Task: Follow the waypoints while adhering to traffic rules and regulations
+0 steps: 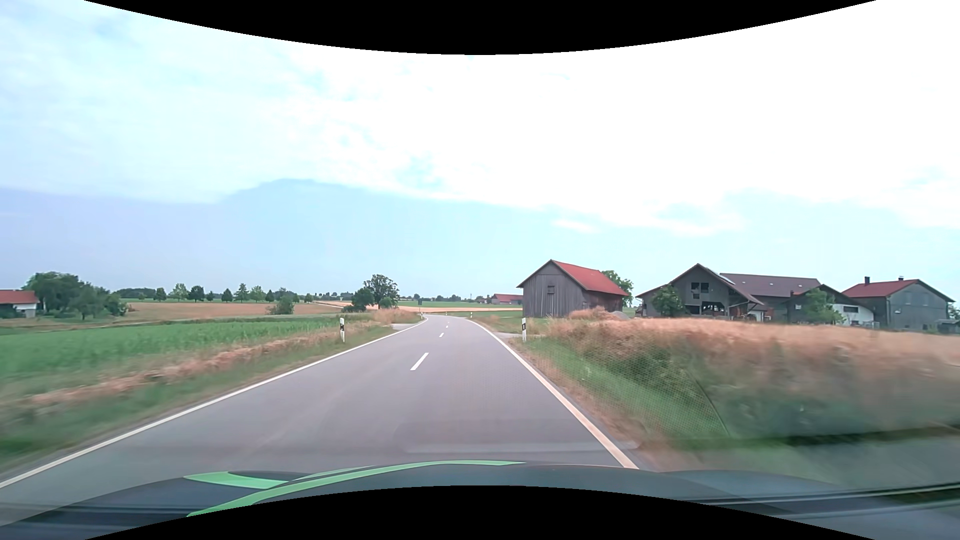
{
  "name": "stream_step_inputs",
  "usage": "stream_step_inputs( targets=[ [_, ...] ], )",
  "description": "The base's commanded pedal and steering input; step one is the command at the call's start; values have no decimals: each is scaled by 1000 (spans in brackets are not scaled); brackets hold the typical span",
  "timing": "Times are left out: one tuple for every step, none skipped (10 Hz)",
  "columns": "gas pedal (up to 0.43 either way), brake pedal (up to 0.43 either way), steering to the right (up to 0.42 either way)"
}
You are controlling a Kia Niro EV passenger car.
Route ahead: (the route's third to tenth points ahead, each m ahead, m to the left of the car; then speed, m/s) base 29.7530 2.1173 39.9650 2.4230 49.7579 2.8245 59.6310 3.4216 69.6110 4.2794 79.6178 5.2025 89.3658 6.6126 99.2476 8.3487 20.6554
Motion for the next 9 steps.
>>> stream_step_inputs(
  targets=[
    [118,0,-8],
    [118,0,-11],
    [118,0,-11],
    [118,0,-11],
    [118,0,-11],
    [118,0,-11],
    [118,0,-11],
    [118,0,-11],
    [118,0,-10]
  ],
)
